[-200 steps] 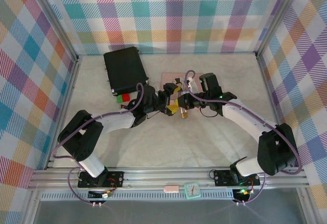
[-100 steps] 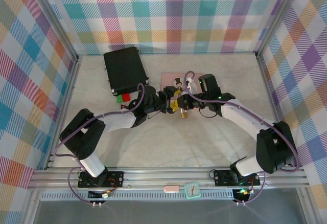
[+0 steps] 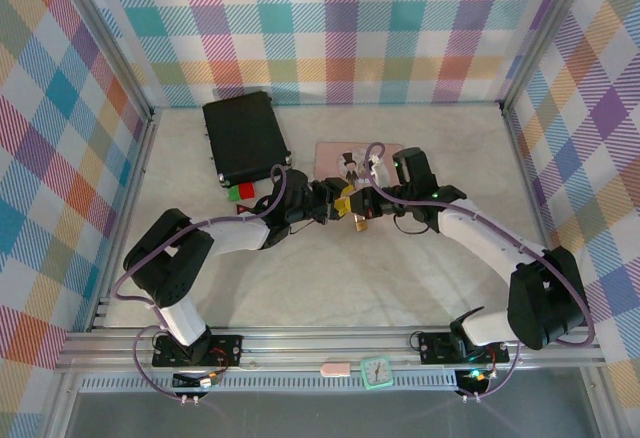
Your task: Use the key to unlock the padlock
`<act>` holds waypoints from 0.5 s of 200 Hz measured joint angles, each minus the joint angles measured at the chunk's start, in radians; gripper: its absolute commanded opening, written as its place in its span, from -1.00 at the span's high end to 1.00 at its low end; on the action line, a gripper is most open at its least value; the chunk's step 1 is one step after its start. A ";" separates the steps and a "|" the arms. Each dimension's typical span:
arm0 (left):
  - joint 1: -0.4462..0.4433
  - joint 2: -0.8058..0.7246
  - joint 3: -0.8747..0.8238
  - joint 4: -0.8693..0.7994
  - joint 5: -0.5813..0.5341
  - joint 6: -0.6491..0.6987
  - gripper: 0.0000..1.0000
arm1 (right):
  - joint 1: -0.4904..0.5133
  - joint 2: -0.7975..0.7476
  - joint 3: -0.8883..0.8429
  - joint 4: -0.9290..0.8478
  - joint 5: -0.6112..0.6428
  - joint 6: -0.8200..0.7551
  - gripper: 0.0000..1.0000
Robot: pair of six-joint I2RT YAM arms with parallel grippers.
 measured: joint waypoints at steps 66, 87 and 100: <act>0.000 0.002 0.000 0.000 -0.005 0.009 0.68 | 0.000 -0.017 -0.008 -0.009 0.005 0.000 1.00; 0.000 0.002 0.000 0.000 -0.006 0.019 0.89 | 0.000 -0.019 -0.008 -0.016 0.007 0.000 1.00; 0.000 0.002 0.000 0.000 -0.010 0.023 1.00 | 0.000 -0.021 -0.008 -0.022 0.007 0.000 1.00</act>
